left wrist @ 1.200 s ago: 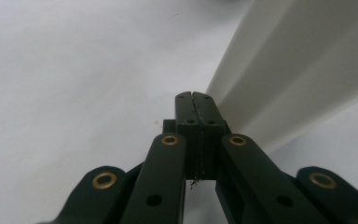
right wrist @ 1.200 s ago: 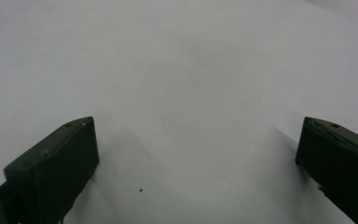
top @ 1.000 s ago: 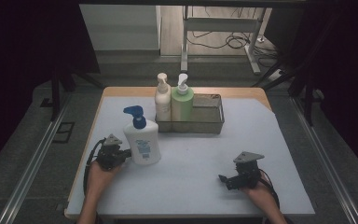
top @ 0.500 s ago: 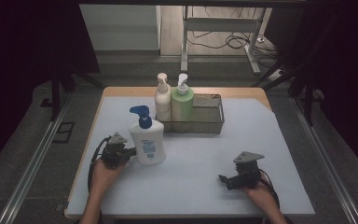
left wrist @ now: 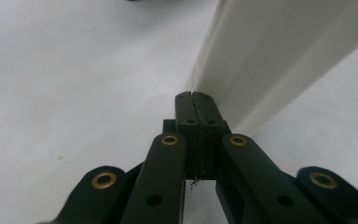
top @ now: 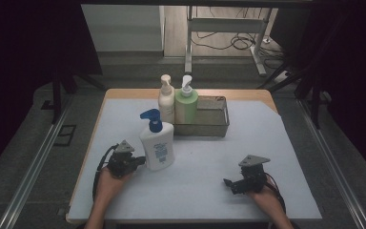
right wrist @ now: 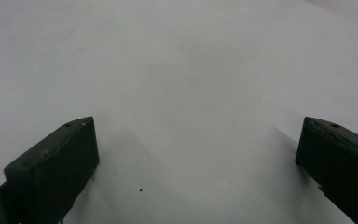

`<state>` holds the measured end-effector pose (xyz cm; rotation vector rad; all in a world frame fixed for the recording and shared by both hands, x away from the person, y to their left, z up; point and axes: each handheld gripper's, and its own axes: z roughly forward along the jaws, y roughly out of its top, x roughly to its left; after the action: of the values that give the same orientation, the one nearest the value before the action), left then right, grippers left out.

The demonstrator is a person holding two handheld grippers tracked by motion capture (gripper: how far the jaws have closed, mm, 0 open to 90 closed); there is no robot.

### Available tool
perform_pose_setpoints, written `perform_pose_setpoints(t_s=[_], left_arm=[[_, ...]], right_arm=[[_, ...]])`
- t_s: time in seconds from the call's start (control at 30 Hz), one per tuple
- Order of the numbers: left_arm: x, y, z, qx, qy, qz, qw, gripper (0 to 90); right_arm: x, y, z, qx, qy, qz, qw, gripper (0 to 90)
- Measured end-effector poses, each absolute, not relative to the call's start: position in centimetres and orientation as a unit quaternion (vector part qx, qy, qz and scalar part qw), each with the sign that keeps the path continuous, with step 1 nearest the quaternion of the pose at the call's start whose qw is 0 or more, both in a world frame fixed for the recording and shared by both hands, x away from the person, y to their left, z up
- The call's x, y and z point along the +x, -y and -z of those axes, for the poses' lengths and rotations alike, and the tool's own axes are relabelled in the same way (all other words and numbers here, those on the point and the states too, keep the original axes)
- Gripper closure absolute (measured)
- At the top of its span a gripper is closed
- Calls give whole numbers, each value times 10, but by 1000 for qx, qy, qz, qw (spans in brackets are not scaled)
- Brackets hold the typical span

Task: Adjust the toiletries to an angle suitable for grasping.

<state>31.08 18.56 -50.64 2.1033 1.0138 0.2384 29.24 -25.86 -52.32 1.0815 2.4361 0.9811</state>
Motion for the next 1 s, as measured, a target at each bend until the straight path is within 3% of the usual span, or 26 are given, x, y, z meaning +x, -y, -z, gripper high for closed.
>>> perform_pose_setpoints(t_s=[0.37,0.5,1.0], left_arm=[[303,-165,506,845,-367,-81,380,883],[306,-162,505,849,-371,-99,362,847],[314,-149,508,848,-365,-82,374,892]], right_arm=[[292,259,523,376,-848,-342,150,0],[292,259,523,376,-848,-342,150,0],[292,259,523,376,-848,-342,150,0]])
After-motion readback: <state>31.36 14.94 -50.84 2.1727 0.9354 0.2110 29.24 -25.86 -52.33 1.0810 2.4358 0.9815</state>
